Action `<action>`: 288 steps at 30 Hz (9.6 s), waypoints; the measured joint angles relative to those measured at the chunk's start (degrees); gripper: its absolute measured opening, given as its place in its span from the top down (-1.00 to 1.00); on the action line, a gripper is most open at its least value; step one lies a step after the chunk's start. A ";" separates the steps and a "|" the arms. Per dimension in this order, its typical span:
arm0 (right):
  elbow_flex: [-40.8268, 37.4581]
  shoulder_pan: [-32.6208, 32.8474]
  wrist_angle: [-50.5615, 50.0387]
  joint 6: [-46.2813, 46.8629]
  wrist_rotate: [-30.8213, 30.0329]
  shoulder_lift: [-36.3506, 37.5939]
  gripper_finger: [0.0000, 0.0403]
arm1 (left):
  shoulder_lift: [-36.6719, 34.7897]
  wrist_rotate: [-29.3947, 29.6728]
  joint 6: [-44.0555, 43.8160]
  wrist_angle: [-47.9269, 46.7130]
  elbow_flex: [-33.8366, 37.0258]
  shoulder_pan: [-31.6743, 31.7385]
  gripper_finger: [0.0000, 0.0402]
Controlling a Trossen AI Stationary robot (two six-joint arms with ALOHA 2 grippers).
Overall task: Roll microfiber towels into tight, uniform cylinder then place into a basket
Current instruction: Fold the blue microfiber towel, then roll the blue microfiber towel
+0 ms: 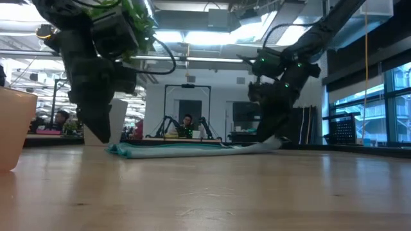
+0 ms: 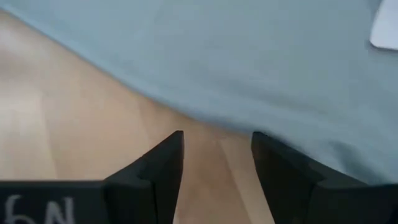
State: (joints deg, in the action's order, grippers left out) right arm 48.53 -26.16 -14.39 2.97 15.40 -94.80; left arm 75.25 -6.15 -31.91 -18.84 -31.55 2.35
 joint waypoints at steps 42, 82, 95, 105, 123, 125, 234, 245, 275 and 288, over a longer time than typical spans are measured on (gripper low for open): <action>2.08 -6.40 1.96 -10.82 -6.15 -5.40 0.05 | 5.07 6.18 -5.11 11.91 1.16 -3.21 0.44; 10.17 7.10 0.33 -10.80 -5.97 -12.35 0.05 | 11.63 9.46 -2.20 18.60 -1.01 -5.46 0.44; 12.21 9.33 -5.34 -15.37 -6.52 -7.75 0.05 | 8.60 9.02 1.12 22.22 -1.03 -4.94 0.44; 11.74 20.63 -7.20 -26.16 -6.30 -4.91 0.05 | -0.58 11.38 5.53 21.30 -1.05 -2.23 0.44; 4.27 27.54 7.43 -28.74 -6.39 -9.51 0.05 | -2.90 12.66 5.67 20.95 -1.10 -2.23 0.44; 4.39 27.51 7.83 -28.75 -6.46 -10.43 0.05 | -2.90 12.66 5.65 20.95 -1.10 -2.23 0.44; 11.17 -3.34 7.31 -9.31 -1.39 -14.44 0.24 | -2.94 17.05 7.19 21.01 -1.10 7.52 0.44; 11.54 5.35 -3.48 -15.36 1.07 -15.30 0.24 | -2.94 16.98 7.18 21.01 -1.10 7.47 0.44; 18.93 25.95 -18.98 -18.29 -2.28 -10.52 0.24 | -2.90 5.69 16.06 20.81 -1.12 -1.48 0.44; 17.73 33.32 -20.43 -16.58 -8.43 -10.37 0.24 | -2.24 11.70 24.09 21.81 -1.23 -12.74 0.44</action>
State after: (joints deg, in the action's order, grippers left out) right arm 66.26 7.16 -34.83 -13.61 6.96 -105.18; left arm 73.01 5.55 -7.81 2.97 -32.78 -10.39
